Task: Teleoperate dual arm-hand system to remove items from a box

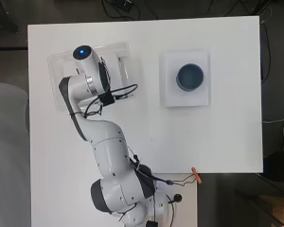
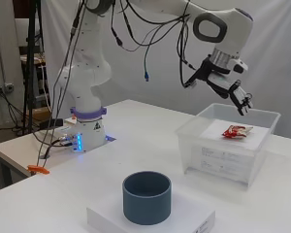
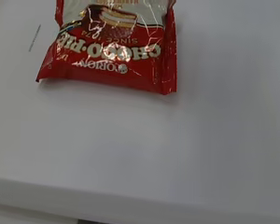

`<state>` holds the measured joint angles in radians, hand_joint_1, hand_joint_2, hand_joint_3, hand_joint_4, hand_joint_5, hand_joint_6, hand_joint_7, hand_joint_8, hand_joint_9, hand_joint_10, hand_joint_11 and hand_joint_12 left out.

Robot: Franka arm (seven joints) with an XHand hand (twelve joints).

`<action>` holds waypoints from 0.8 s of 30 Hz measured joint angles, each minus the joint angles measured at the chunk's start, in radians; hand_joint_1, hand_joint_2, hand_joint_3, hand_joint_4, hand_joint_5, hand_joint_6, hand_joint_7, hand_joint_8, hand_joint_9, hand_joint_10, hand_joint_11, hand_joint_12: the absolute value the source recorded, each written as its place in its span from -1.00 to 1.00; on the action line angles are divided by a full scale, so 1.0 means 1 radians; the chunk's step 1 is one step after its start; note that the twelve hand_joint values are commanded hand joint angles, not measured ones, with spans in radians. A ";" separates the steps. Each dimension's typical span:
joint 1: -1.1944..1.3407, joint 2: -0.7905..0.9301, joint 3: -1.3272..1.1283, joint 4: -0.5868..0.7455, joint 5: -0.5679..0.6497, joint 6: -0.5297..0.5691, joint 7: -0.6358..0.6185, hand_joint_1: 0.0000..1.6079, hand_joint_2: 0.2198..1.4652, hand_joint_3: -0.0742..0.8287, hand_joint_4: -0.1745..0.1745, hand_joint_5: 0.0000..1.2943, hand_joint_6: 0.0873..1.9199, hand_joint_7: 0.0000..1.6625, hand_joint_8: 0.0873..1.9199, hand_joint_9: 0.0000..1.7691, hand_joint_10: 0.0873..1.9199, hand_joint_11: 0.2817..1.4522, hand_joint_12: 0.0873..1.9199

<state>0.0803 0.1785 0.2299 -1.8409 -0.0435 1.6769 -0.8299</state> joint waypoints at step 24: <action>0.048 0.228 0.007 0.214 -0.014 -0.014 -0.002 -0.56 0.09 -0.86 -0.21 -0.68 -1.00 -0.55 -1.00 -0.51 -1.00 -0.66 -1.00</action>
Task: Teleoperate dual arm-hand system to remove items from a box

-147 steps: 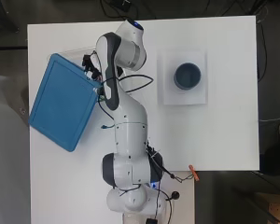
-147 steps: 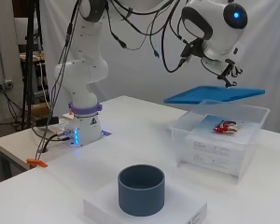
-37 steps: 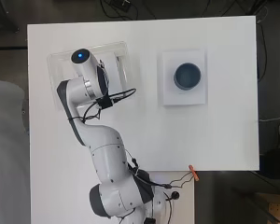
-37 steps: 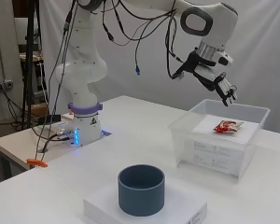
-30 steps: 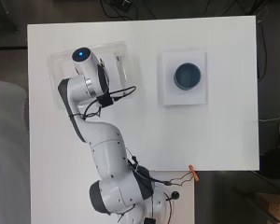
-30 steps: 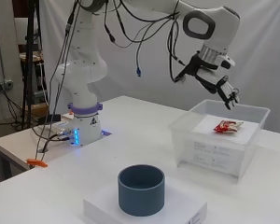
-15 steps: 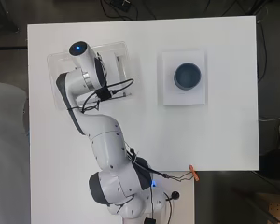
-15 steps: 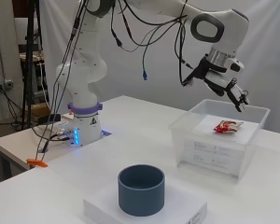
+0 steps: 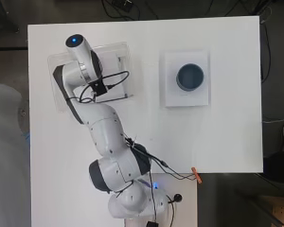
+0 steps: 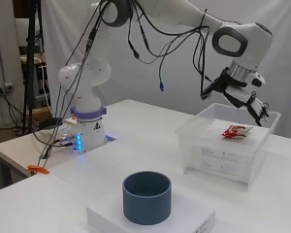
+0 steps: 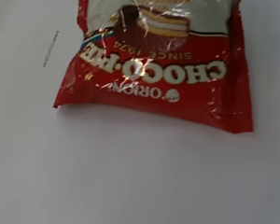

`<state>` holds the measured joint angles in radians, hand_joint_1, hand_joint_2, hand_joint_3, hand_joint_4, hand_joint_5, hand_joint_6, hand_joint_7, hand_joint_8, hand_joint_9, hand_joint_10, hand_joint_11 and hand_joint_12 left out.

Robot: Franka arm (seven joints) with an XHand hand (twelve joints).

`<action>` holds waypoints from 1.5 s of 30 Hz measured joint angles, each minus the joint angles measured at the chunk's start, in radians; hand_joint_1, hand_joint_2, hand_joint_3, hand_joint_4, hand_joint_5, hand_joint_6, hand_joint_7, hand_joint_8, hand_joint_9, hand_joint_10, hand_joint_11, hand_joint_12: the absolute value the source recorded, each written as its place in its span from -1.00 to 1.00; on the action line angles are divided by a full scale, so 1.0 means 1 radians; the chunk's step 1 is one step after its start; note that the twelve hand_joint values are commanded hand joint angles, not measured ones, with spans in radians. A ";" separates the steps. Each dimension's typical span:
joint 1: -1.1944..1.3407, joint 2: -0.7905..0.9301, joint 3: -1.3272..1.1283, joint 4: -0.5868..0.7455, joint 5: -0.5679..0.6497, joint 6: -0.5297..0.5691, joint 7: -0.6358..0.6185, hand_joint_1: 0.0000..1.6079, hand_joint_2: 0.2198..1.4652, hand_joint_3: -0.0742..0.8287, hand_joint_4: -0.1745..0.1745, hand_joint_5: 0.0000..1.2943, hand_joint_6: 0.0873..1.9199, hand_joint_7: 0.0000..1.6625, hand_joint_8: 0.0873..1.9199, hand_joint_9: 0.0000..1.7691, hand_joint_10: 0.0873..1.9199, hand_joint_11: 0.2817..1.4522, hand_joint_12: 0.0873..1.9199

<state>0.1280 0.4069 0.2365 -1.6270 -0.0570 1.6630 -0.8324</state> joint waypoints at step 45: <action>0.004 -0.123 -0.028 -0.329 0.151 0.290 -0.163 0.15 0.63 -0.83 0.97 0.16 0.38 0.14 1.00 0.35 1.00 0.03 0.89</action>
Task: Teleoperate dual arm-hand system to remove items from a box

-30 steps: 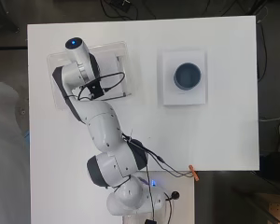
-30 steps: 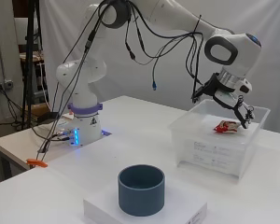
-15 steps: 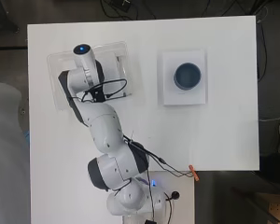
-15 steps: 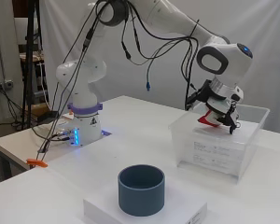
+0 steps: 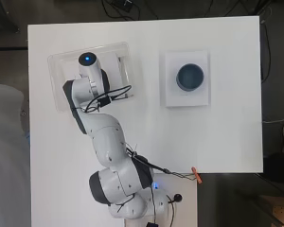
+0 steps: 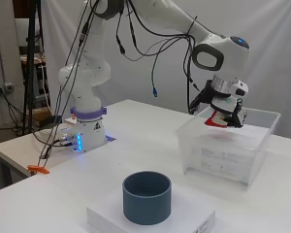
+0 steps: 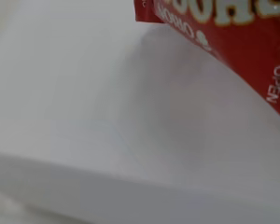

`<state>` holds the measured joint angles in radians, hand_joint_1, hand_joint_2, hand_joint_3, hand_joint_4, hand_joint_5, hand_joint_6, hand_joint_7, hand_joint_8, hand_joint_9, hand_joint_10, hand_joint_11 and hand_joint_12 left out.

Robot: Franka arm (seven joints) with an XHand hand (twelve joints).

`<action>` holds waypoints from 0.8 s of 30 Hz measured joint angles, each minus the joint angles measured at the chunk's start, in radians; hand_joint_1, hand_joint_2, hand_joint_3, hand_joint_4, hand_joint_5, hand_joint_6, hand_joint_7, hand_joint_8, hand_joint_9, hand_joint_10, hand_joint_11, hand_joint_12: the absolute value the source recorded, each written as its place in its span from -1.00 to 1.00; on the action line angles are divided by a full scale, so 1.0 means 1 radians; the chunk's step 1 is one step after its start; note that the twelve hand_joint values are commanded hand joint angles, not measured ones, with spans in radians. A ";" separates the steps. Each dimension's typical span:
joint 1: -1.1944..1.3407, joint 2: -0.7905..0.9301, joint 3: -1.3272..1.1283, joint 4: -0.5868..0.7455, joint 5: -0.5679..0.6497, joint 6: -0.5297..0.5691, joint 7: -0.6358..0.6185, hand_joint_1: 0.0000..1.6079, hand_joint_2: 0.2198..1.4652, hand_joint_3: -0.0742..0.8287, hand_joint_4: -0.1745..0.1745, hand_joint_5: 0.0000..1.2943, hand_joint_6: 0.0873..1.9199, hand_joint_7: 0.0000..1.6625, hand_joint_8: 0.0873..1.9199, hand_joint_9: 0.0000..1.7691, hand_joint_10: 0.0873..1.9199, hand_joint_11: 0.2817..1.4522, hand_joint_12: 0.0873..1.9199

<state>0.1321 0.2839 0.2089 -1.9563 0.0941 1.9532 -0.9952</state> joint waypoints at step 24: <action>-0.031 -0.399 -0.133 -0.088 0.033 -0.126 0.085 0.19 0.56 -0.84 1.00 0.27 0.24 0.35 1.00 0.56 1.00 0.29 0.92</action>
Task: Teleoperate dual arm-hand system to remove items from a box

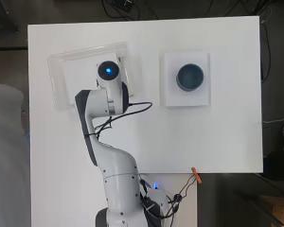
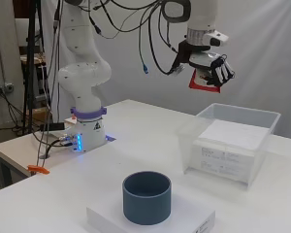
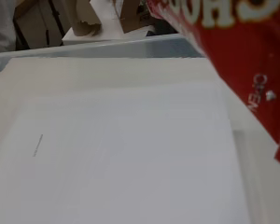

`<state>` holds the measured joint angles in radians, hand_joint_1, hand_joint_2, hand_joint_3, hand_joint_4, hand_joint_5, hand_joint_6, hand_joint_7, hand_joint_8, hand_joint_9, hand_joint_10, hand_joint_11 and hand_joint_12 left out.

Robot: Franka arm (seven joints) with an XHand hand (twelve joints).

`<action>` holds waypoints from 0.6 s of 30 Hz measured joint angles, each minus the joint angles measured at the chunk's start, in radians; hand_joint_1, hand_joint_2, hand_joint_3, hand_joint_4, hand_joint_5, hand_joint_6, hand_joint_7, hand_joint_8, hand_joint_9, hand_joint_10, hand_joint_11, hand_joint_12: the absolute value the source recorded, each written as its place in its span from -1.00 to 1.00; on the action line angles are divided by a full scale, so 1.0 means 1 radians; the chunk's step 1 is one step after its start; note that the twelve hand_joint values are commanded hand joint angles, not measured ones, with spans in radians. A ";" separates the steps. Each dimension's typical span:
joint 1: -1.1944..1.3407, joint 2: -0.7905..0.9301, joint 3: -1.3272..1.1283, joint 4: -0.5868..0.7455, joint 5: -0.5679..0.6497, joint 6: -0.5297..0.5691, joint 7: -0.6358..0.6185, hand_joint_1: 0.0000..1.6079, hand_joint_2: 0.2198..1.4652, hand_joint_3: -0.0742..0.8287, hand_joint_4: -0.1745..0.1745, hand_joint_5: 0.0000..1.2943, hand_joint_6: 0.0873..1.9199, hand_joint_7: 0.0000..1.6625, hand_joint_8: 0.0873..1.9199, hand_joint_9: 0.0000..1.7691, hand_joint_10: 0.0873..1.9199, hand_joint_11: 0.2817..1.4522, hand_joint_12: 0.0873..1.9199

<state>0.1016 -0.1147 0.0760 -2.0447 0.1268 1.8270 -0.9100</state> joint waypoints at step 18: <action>-0.040 -0.037 -0.172 -0.013 -0.050 -0.005 -0.028 0.19 0.56 -0.83 1.00 0.27 0.25 0.43 1.00 0.65 1.00 0.41 0.94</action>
<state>0.0618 -0.1513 -0.0958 -2.0579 0.0769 1.8223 -0.9381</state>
